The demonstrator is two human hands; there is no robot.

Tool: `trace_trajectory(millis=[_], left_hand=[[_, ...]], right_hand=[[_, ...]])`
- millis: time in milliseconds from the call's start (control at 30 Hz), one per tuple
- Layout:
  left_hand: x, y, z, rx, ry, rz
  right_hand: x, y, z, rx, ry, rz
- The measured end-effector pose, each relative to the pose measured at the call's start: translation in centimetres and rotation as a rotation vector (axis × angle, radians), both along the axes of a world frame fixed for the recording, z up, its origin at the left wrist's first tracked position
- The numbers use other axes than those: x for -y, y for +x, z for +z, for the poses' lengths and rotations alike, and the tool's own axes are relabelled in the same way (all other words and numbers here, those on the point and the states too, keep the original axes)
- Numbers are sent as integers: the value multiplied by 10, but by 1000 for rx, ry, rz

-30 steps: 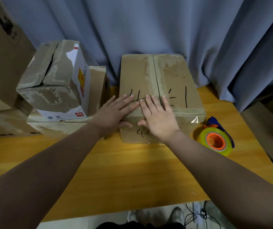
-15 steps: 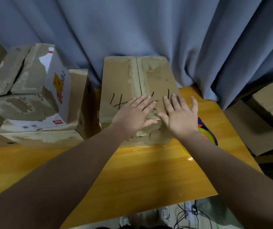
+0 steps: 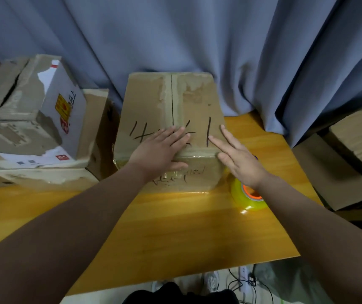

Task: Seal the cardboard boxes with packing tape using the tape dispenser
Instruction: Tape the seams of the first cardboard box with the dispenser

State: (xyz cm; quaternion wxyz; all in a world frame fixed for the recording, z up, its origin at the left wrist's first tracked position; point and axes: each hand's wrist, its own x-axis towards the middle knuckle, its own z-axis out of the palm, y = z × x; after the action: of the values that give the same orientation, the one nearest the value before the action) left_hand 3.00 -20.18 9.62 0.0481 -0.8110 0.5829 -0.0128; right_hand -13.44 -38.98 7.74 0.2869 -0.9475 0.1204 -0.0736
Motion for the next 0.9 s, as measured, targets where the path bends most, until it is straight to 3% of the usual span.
trace_trajectory(millis=[100, 200, 233, 300, 367, 433, 533, 767, 900], left_hand=[[0, -3, 1, -24, -19, 12], [0, -4, 3, -20, -1, 41], [0, -6, 6, -27, 21, 57], [4, -11, 7, -24, 43, 67], [19, -24, 5, 33, -39, -1], [43, -41, 1, 92, -135, -63], [66, -57, -8, 67, 5, -23], [6, -22, -19, 169, -39, -58], [-55, 9, -20, 110, -122, 44]], right_hand=[[-3, -3, -16, 89, -48, 11], [-4, -5, -24, 59, -132, -17], [-7, -7, -21, 26, -54, -37], [-18, -9, -13, 56, 311, -93], [-34, 0, -3, 191, 724, -304], [-41, 20, -1, 272, 901, -543], [-46, 33, -14, 352, 819, -699], [-48, 36, -27, 433, 671, -695], [-48, 33, -25, 435, 627, -705]])
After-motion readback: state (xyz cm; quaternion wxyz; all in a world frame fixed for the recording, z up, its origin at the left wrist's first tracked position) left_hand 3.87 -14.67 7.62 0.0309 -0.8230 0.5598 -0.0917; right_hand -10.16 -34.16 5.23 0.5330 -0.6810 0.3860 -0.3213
